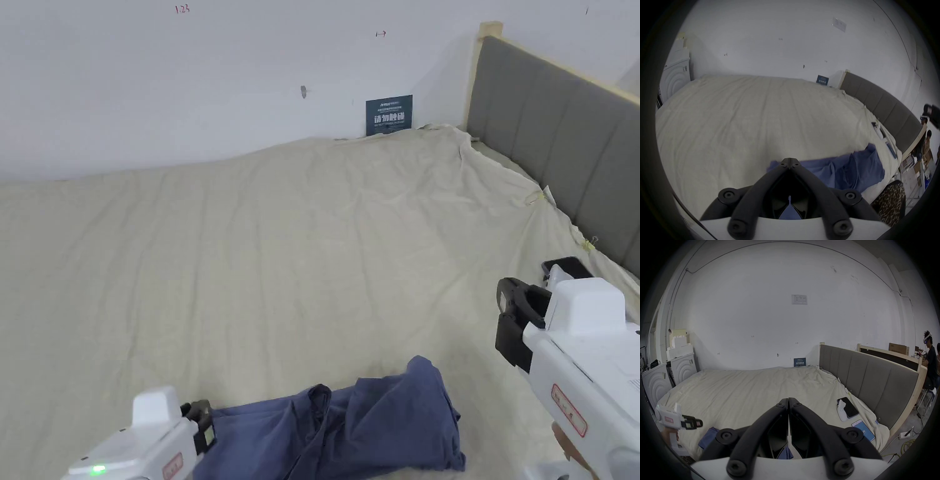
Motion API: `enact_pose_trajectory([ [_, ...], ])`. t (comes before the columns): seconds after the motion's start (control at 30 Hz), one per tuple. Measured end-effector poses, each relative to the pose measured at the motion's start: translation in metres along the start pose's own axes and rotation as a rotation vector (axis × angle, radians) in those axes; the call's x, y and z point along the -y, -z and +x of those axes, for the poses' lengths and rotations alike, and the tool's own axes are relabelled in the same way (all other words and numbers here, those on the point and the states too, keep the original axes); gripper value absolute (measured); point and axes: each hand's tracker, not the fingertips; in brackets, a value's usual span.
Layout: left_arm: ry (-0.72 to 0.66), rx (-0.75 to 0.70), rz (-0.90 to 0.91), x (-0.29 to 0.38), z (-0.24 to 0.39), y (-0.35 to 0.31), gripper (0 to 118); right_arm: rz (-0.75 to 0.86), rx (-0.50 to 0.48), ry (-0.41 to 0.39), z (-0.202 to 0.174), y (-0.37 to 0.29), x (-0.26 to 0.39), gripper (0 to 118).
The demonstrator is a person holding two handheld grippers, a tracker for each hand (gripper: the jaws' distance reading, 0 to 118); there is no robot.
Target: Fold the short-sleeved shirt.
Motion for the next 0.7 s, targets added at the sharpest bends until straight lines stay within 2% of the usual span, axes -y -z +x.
enact_pose_trajectory([
  [0.37,0.103,0.07,-0.166,0.052,0.071,0.056,0,-0.039,0.025,0.006,0.009,0.005,0.005,0],
  [0.43,0.113,0.079,-0.167,0.05,0.084,0.062,0,-0.045,0.031,0.006,0.009,-0.038,0.007,0],
  [0.5,0.115,0.09,-0.171,0.048,0.094,0.068,0,-0.051,0.039,0.002,0.01,-0.041,0.007,0],
  [0.57,0.113,0.124,-0.176,0.046,0.104,0.071,0,-0.06,0.049,0.0,0.039,-0.023,0.034,0],
  [0.63,0.122,0.117,-0.185,0.046,0.114,0.075,0,-0.063,0.058,0.005,0.051,-0.016,0.044,0],
  [0.7,0.123,0.117,-0.186,0.048,0.12,0.076,0,-0.061,0.065,0.011,0.031,-0.036,0.017,0],
])
